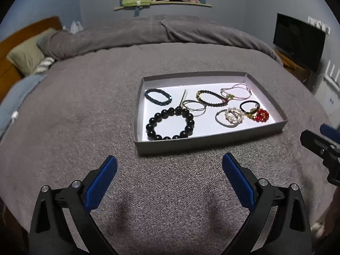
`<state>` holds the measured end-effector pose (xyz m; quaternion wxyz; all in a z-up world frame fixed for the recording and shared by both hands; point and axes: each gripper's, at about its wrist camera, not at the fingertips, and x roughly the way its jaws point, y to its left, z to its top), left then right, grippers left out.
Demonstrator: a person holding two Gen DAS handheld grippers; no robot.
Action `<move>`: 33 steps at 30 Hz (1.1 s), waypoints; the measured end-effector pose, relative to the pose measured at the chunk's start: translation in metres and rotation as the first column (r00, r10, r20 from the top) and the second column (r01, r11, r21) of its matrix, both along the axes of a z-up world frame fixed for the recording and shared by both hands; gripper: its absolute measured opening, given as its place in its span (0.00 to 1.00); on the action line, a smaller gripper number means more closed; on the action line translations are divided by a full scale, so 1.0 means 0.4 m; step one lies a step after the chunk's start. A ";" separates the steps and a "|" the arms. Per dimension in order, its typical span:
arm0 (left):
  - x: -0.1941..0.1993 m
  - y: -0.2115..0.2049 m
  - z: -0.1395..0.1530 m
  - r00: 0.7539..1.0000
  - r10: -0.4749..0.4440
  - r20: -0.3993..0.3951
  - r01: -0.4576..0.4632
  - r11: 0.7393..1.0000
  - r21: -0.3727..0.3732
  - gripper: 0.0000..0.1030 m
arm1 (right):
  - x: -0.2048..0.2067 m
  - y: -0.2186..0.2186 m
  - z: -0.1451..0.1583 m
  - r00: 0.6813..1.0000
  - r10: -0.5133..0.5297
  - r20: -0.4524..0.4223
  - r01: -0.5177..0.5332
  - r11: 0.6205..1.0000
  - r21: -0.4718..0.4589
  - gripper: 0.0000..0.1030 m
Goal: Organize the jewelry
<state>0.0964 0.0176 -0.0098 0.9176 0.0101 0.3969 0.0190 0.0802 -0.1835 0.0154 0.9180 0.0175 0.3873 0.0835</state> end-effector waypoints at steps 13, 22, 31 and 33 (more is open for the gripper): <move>-0.001 0.002 0.006 1.000 0.004 0.019 -0.004 1.000 -0.012 0.95 | 0.001 0.002 -0.002 1.000 0.018 -0.002 -0.018 1.000 0.016 0.95; -0.001 -0.003 0.005 1.000 -0.003 0.017 0.003 1.000 -0.014 0.95 | 0.001 0.009 0.001 1.000 0.021 0.004 -0.021 1.000 0.014 0.95; -0.001 -0.002 0.006 1.000 -0.006 0.014 0.006 1.000 -0.026 0.95 | -0.001 0.011 0.000 1.000 0.025 0.005 -0.025 1.000 0.015 0.95; -0.001 -0.004 0.005 1.000 -0.006 0.013 0.006 1.000 -0.022 0.95 | -0.001 0.014 -0.001 1.000 0.027 0.005 -0.027 1.000 0.014 0.95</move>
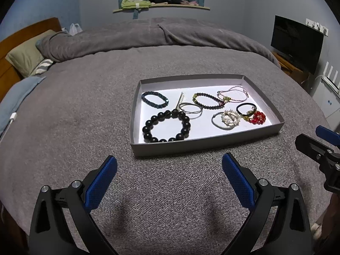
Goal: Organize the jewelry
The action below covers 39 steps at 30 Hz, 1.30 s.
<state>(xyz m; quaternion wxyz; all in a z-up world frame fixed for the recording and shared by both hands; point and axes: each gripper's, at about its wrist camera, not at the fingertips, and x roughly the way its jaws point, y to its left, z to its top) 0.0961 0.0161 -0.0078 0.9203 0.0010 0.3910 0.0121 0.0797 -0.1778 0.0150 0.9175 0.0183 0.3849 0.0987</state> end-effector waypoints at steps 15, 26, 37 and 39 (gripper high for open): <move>0.001 -0.002 -0.003 1.000 0.004 0.006 -0.004 1.000 0.007 0.95 | -0.002 0.005 -0.001 1.000 0.003 0.001 -0.003 1.000 -0.004 0.95; 0.000 -0.002 -0.001 1.000 0.005 0.008 -0.005 1.000 0.007 0.95 | -0.004 0.007 0.000 1.000 0.005 0.000 -0.005 1.000 -0.003 0.95; -0.001 -0.002 -0.001 1.000 0.003 0.008 -0.003 1.000 0.008 0.95 | -0.006 0.008 0.001 1.000 0.010 -0.002 -0.010 1.000 -0.005 0.95; -0.001 -0.002 -0.001 1.000 0.004 0.010 -0.004 1.000 0.009 0.95 | -0.007 0.008 0.001 1.000 0.010 -0.003 -0.010 1.000 -0.005 0.95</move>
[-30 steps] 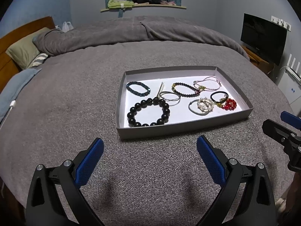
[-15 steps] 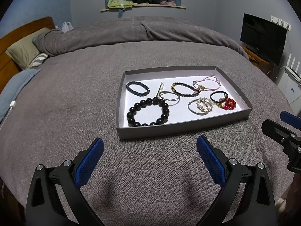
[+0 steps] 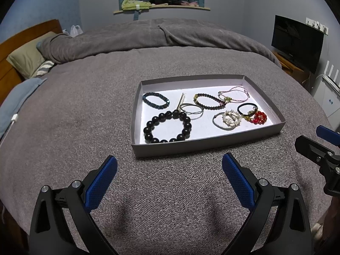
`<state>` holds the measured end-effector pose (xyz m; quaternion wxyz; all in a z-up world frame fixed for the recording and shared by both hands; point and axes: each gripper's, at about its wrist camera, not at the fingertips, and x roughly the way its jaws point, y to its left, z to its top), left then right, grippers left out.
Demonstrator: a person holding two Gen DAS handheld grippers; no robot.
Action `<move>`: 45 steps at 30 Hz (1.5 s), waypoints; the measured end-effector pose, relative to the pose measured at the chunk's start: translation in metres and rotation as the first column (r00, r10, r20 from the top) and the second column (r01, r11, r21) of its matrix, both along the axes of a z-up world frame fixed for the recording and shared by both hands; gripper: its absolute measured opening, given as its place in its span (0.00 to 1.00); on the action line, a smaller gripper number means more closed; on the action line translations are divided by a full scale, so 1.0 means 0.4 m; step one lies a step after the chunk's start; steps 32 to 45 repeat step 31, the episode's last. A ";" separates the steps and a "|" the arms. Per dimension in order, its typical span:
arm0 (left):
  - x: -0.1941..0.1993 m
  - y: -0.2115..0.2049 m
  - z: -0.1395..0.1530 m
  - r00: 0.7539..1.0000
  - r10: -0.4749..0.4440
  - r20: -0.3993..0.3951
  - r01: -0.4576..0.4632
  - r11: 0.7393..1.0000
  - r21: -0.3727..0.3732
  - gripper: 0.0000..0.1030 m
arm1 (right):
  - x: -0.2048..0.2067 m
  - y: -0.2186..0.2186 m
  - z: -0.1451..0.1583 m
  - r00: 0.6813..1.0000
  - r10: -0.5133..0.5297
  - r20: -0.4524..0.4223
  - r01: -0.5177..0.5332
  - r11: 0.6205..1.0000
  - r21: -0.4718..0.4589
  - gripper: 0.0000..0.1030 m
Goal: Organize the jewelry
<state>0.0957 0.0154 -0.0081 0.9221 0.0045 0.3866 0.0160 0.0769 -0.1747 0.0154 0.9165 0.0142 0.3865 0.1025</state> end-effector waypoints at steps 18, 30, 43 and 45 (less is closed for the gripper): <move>-0.003 -0.001 -0.001 1.000 -0.002 0.007 0.002 1.000 0.013 0.95 | 0.005 0.000 -0.003 1.000 0.008 -0.001 -0.008 1.000 -0.003 0.95; 0.000 0.002 -0.002 1.000 0.002 0.011 -0.002 1.000 0.006 0.95 | 0.013 0.003 -0.013 1.000 0.014 -0.007 -0.014 1.000 -0.014 0.95; 0.001 0.003 -0.003 1.000 0.003 0.010 -0.003 1.000 0.008 0.95 | 0.016 0.004 -0.015 1.000 0.013 -0.007 -0.013 1.000 -0.015 0.95; 0.001 0.003 -0.003 1.000 0.003 0.010 -0.003 1.000 0.008 0.95 | 0.016 0.004 -0.015 1.000 0.013 -0.007 -0.013 1.000 -0.015 0.95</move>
